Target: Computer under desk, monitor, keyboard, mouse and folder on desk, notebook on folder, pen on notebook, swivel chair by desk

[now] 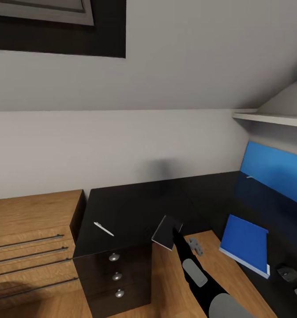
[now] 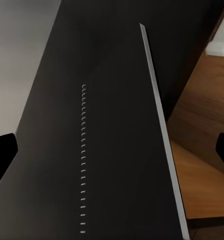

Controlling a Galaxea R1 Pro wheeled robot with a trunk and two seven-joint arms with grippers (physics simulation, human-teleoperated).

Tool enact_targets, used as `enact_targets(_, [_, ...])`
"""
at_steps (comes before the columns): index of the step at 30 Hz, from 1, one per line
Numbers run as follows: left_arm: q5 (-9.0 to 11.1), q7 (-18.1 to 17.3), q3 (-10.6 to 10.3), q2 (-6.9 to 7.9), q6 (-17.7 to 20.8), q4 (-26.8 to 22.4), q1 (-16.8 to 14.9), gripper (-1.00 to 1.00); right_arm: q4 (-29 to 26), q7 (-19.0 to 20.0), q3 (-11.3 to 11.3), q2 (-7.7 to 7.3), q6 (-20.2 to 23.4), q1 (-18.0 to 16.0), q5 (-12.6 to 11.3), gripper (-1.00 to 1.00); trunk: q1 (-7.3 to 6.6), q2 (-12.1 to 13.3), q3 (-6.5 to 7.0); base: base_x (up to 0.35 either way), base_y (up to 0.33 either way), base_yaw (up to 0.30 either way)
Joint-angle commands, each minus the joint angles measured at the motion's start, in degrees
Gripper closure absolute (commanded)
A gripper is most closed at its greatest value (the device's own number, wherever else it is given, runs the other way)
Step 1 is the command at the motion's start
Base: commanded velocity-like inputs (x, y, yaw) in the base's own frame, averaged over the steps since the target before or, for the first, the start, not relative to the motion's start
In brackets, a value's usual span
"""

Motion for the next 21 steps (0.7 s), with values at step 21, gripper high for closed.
enact_targets(21, [0.0,-0.5,0.2,-0.11,-4.9,0.0,0.0,-1.00,0.2,0.1,0.6,0.12,-0.2,-0.1,-0.7,-1.00,4.63,-8.5,-3.83,0.000,0.000,0.000])
